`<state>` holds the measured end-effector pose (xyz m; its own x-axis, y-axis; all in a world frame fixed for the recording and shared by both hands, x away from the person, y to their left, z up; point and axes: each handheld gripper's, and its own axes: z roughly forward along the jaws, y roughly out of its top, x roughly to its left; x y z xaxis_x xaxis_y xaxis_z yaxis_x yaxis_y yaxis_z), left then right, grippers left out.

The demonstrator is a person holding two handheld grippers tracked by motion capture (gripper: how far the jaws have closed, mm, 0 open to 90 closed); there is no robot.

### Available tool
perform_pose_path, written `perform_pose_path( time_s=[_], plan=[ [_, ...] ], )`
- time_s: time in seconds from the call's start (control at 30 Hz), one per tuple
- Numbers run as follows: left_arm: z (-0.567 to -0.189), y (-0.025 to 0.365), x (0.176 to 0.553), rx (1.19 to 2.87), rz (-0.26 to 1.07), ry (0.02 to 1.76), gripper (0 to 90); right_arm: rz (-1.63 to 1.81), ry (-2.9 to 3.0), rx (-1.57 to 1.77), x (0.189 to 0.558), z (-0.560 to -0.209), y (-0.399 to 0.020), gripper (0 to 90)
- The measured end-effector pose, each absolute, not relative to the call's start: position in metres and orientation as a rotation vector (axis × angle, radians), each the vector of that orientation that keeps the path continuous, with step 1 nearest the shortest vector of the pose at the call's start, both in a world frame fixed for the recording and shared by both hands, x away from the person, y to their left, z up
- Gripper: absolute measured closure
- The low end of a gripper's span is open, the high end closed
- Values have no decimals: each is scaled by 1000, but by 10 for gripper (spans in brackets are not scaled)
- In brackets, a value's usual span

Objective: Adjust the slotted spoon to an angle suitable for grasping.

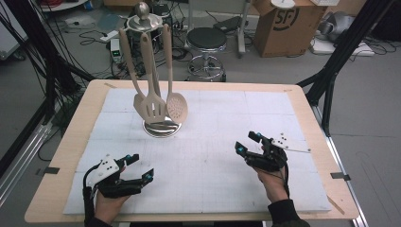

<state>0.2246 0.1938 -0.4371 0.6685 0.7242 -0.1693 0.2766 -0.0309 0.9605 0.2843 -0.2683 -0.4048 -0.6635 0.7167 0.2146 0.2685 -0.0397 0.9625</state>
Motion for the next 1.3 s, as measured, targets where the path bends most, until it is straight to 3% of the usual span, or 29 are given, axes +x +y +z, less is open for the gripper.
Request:
perform_pose_path(
  time_s=[1.3],
  plan=[
    [-436,181,234,1618,443,806,197,1660,1907,1119,248,-426,-297,224]
  ],
)
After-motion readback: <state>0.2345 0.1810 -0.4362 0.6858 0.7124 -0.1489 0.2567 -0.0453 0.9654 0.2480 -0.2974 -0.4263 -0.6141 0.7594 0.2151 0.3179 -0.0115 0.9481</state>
